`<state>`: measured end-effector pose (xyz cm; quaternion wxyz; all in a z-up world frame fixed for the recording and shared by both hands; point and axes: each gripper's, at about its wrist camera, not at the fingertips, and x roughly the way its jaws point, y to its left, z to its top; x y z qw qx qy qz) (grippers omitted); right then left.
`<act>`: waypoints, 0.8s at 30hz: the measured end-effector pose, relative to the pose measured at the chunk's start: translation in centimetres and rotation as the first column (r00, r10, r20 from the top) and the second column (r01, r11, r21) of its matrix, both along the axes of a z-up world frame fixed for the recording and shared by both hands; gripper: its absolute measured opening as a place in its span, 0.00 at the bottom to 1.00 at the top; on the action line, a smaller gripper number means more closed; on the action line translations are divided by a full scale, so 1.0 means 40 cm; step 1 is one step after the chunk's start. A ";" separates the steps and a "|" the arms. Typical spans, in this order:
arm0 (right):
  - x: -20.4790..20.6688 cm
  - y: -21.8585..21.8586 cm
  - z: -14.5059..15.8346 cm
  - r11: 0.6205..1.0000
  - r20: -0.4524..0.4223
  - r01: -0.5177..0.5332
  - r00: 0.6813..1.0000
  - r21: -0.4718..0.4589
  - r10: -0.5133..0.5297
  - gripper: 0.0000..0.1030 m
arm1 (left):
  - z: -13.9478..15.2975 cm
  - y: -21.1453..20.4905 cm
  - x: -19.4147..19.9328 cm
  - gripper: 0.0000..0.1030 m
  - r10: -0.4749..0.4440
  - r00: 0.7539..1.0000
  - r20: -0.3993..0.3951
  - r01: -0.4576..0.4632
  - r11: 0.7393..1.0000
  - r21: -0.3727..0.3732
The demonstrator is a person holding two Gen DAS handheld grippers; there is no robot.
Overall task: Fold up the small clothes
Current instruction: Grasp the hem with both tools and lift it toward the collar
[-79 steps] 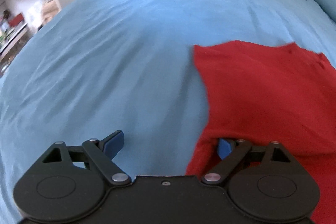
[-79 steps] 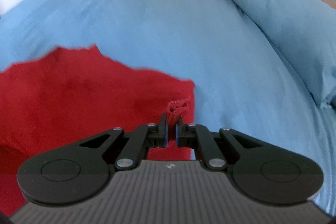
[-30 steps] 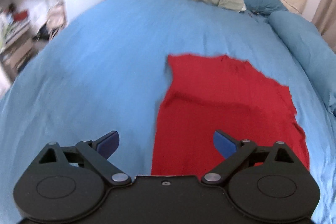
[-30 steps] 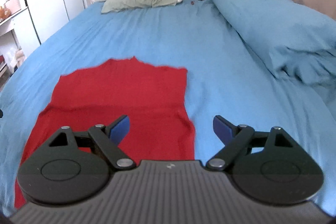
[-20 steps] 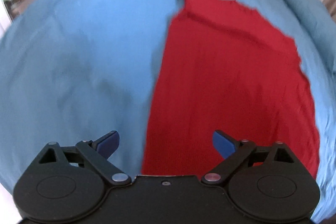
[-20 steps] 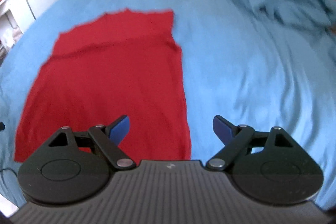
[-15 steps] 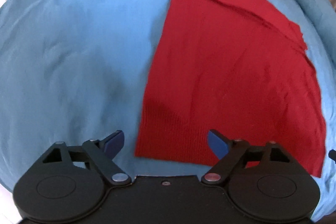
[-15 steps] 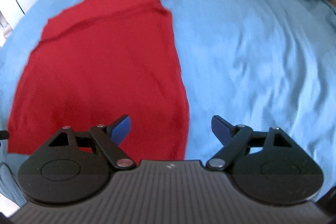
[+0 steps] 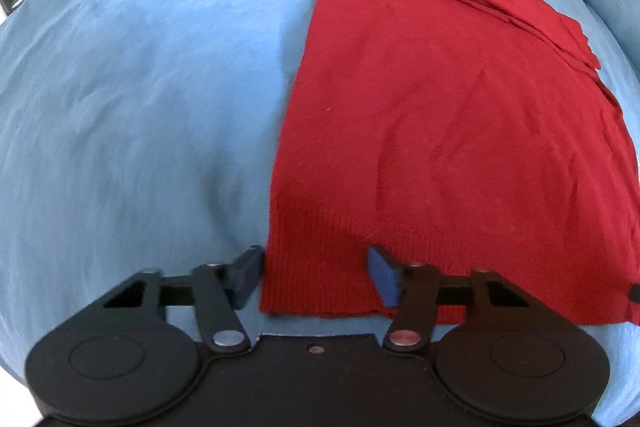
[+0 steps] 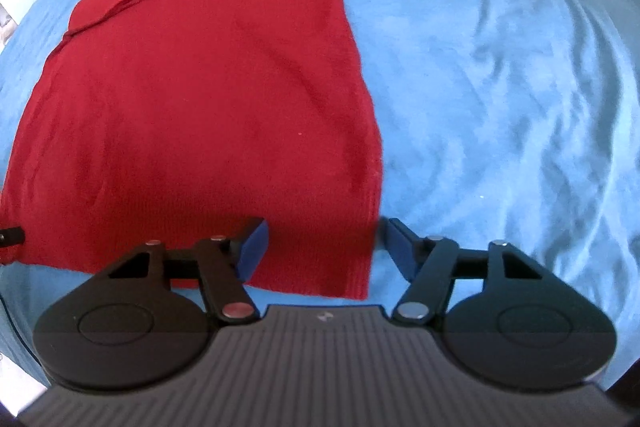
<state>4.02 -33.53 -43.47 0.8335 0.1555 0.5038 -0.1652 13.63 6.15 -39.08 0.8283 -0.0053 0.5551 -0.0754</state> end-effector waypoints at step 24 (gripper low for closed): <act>0.039 -0.047 0.124 0.985 0.036 0.012 0.999 0.172 -0.019 0.22 | 0.182 0.022 0.048 0.05 -0.009 1.000 -0.023 0.007 0.996 -0.092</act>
